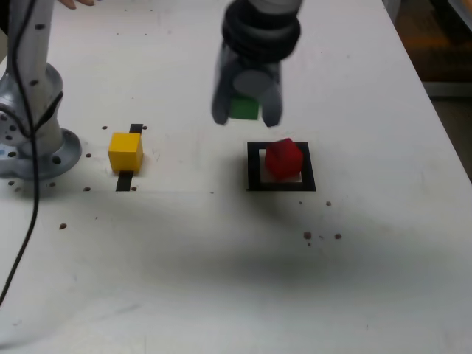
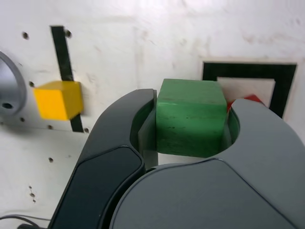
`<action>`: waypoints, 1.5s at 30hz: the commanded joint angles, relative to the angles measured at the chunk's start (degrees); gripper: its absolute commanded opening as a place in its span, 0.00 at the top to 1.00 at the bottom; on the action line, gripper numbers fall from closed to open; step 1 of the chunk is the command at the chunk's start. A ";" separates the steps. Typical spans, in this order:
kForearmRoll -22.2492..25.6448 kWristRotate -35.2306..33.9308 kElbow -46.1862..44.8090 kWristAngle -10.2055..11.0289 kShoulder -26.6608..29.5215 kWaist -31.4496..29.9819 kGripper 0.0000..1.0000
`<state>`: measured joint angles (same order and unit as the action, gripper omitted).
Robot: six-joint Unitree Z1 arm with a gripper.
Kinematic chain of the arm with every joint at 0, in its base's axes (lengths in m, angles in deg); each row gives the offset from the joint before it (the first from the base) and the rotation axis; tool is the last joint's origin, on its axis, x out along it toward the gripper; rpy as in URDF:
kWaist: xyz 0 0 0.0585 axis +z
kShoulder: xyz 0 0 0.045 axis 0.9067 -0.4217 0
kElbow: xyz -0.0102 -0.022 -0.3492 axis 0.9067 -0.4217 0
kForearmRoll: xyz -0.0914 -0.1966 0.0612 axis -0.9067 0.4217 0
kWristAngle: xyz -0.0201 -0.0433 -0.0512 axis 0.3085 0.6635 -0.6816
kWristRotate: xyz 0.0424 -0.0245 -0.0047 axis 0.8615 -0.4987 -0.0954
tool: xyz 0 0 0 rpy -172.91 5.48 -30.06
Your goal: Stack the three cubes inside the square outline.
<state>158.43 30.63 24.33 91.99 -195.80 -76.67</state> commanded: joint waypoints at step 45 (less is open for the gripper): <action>-2.30 3.59 -20.10 0.38 17.40 12.15 0.00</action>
<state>156.12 34.22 4.61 92.56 -180.55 -64.23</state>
